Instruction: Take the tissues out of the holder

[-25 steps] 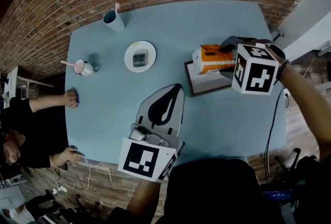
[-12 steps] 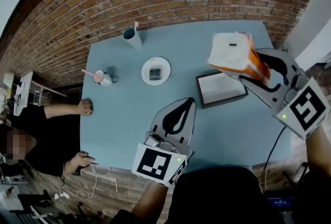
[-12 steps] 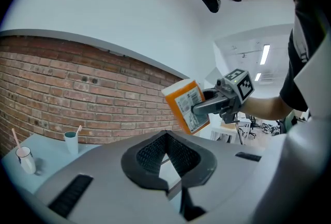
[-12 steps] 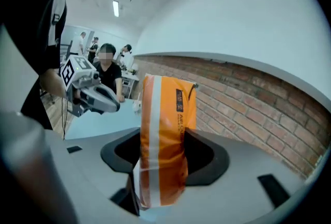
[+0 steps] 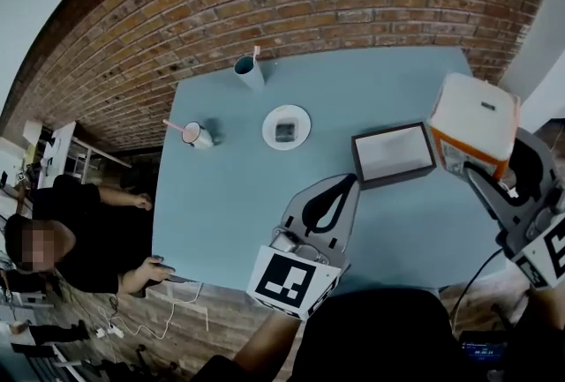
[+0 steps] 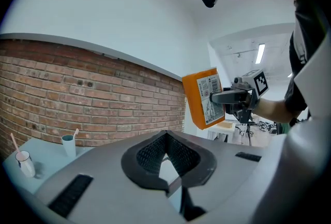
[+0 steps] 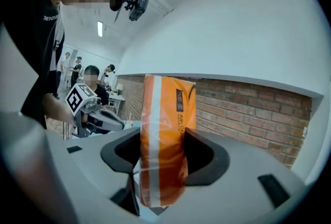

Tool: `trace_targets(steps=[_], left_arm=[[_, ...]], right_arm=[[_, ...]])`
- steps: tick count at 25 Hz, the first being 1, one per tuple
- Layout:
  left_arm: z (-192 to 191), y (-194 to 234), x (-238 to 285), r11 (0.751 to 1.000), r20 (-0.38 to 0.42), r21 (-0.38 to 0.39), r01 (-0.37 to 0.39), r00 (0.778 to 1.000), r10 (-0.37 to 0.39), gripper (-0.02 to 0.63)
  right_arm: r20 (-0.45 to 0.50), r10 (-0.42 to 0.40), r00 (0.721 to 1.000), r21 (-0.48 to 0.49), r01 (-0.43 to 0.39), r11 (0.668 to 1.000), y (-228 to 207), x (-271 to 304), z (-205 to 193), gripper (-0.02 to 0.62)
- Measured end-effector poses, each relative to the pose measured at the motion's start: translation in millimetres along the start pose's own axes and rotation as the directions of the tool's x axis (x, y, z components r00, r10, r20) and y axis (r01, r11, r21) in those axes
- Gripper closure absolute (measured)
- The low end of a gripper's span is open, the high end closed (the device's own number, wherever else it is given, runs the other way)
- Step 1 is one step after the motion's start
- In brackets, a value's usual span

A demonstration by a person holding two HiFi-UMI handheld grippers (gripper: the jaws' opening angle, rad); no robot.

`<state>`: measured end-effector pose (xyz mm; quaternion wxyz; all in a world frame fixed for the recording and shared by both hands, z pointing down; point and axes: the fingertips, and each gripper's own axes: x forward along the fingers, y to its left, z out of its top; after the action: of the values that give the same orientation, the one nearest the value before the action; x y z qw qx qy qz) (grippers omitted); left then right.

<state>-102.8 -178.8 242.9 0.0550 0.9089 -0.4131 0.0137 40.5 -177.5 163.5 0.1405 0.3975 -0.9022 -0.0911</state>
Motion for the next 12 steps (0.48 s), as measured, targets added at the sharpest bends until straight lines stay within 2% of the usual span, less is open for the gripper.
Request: trace_targets(steps=[5,8,12], left_arm=[[-6.0,-0.9,-9.7,1.000,-0.025,-0.007,-0.012,1.000,0.012,0.604],[-8.1,2.2,-14.4,0.999,-0.036,0.000,-0.033,0.999,0.033,0.604],[-9.0,-14.2,-11.7,0.999,-0.045,0.006,-0.036,0.998,0.036,0.604]], right_arm=[[0.026,-0.054,0.998,0.069,0.052,0.996,-0.3,-23.1,-8.9,0.362],[0.043,-0.054,0.998,0.079,0.050,0.996,0.4,-24.9,-11.1,0.361],[0.033,-0.053,0.998,0.076,0.050,0.996,-6.1,-36.8,-16.3,0.362]])
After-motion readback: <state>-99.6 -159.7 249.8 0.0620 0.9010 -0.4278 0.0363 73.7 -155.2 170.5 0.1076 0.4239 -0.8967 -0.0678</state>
